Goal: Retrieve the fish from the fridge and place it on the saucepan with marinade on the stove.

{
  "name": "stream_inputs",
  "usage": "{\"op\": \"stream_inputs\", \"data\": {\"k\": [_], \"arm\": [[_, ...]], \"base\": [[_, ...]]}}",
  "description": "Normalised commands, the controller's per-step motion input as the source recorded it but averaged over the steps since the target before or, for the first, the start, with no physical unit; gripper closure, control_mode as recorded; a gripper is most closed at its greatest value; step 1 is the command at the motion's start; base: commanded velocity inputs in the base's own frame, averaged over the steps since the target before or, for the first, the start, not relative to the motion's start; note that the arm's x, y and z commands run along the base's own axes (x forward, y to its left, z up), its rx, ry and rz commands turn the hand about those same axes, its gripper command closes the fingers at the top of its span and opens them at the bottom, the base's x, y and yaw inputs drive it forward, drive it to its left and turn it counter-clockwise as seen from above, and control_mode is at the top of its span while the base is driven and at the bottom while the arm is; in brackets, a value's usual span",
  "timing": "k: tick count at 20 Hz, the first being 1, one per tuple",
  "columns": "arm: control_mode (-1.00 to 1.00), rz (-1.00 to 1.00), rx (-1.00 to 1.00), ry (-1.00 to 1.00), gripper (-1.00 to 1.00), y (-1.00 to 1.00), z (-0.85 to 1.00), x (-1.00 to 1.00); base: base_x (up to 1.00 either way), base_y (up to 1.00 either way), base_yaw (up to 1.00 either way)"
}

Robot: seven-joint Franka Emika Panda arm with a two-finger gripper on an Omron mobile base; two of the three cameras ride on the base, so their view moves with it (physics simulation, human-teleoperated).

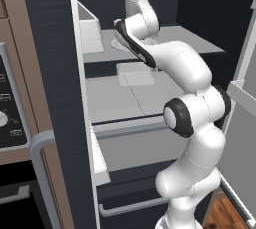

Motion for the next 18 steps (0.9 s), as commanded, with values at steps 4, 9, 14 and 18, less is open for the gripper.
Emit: {"op": "stream_inputs", "data": {"k": [4,9,14,18], "arm": [[-1.00,0.00,-0.06,-0.47,1.00,0.00,-0.44,-0.74],[-1.00,0.00,0.07,-0.18,1.00,-0.23,0.42,-0.65],[-1.00,0.00,0.15,-0.03,1.00,-0.21,0.87,-0.50],[-1.00,0.02,0.16,0.00,1.00,-0.02,0.80,-0.53]], "base": [[0.00,0.00,0.00],[0.00,0.00,0.00],[0.00,0.00,0.00],[0.00,0.00,0.00]]}}
